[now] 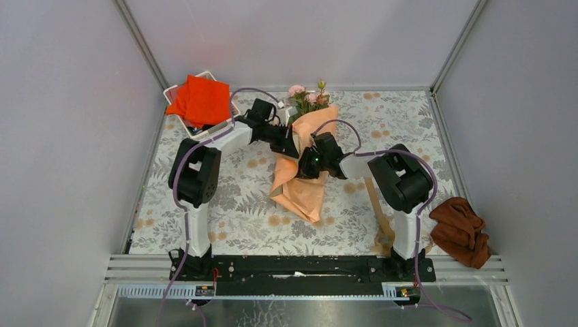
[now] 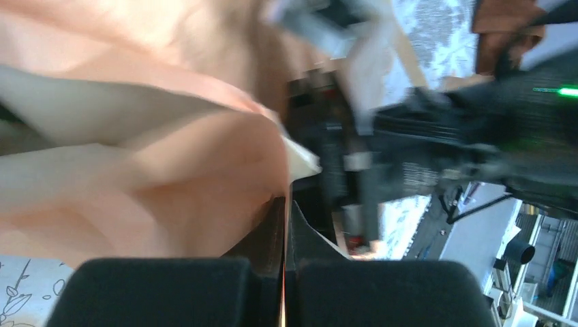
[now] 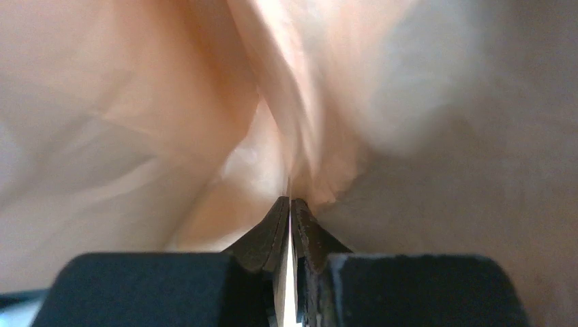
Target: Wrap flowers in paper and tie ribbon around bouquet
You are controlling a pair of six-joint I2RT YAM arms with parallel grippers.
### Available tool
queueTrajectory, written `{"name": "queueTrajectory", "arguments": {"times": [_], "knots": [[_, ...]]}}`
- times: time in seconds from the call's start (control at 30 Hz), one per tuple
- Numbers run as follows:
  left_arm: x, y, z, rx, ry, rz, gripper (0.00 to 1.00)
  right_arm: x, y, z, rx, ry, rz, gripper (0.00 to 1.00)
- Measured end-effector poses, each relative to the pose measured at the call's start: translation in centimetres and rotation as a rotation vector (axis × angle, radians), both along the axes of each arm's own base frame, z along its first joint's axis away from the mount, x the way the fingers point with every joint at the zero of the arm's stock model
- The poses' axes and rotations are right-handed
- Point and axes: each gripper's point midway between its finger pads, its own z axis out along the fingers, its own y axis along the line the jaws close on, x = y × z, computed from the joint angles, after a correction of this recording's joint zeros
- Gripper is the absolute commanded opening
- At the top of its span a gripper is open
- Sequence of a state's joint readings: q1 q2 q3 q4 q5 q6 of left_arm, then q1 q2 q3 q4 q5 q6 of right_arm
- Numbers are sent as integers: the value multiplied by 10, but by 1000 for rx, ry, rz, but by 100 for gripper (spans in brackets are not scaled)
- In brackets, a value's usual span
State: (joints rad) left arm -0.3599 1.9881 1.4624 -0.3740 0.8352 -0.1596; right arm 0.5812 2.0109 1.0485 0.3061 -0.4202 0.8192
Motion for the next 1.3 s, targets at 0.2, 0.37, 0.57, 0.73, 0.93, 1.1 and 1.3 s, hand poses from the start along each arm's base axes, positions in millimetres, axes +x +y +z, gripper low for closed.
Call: {"name": "queueTrajectory", "arguments": {"times": [0.2,0.37,0.57,0.73,0.93,1.1,1.3], "knots": [[5,5,-48,89,77,50,0,-1,-15,25,1,-16,-73,15],[10,8,-58,121,72,74,0,1,-35,66,-28,-109,-121,20],[12,10,-62,134,61,84,0,12,-104,83,-98,-167,-222,58],[11,10,-64,142,60,83,0,31,-148,46,-240,-86,-239,60],[11,7,-55,144,31,83,0,52,-136,4,-298,-3,-134,31],[6,-4,-29,120,-28,62,0,67,-118,0,-253,0,-82,20],[4,-46,9,67,-132,-10,0,74,-85,2,-178,-7,-7,20]]}}
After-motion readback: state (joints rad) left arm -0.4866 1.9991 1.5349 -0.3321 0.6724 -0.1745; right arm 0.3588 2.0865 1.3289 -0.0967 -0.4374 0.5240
